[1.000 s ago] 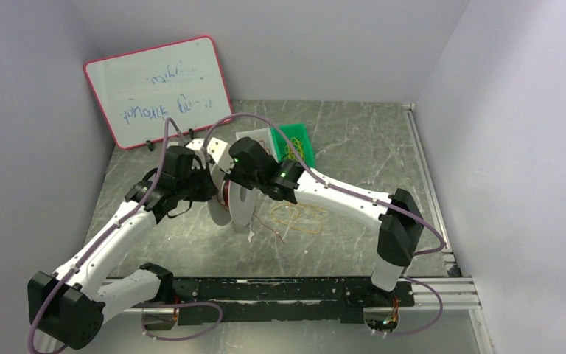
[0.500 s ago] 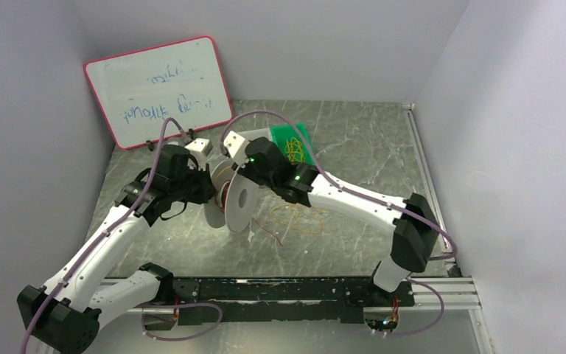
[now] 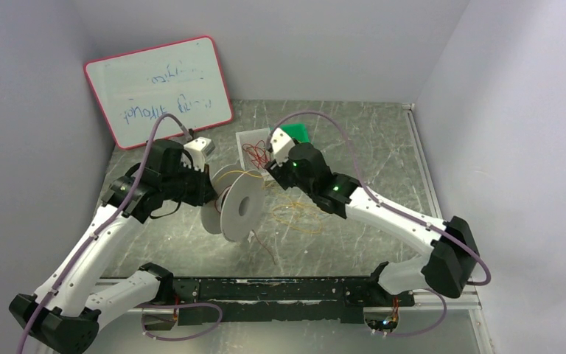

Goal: Wrap the cables

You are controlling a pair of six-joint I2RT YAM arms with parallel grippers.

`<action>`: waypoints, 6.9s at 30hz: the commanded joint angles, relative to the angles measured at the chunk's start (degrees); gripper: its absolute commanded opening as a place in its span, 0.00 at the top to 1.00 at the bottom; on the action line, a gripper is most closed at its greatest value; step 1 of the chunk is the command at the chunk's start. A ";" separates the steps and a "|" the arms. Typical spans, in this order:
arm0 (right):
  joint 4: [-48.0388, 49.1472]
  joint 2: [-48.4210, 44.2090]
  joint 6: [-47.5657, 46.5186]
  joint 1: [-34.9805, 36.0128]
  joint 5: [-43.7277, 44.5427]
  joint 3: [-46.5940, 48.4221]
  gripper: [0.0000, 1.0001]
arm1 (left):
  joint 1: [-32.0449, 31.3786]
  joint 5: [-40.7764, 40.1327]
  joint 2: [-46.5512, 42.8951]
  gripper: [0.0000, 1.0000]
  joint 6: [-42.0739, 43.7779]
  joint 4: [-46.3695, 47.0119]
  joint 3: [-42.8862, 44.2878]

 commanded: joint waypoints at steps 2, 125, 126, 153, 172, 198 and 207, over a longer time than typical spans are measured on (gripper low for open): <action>4.73 -5.98 9.18 -2.81 -6.15 -7.67 0.37 | -0.37 5.32 0.76 0.93 1.72 -4.10 5.73; 42.85 2.05 46.68 18.99 2.99 -39.70 1.00 | -0.27 -11.95 13.92 0.93 -24.42 22.87 23.76; 42.13 1.52 46.63 19.46 3.29 -39.32 1.00 | -0.20 -12.71 14.28 0.93 -24.40 23.20 23.57; 3.95 -18.62 34.66 24.84 7.79 -17.15 1.00 | -0.17 -31.33 8.44 0.93 -15.31 18.30 8.15; -7.44 -9.90 12.85 24.08 17.77 8.17 1.00 | -6.47 -36.50 1.88 0.93 -6.98 14.58 1.93; 1.65 -3.62 5.94 1.46 7.81 9.92 1.00 | -13.72 -22.22 -6.35 0.93 5.46 8.37 1.15; 6.94 -7.06 13.61 -5.66 2.53 -2.87 1.00 | -13.65 -15.77 -7.70 0.93 4.72 7.83 5.07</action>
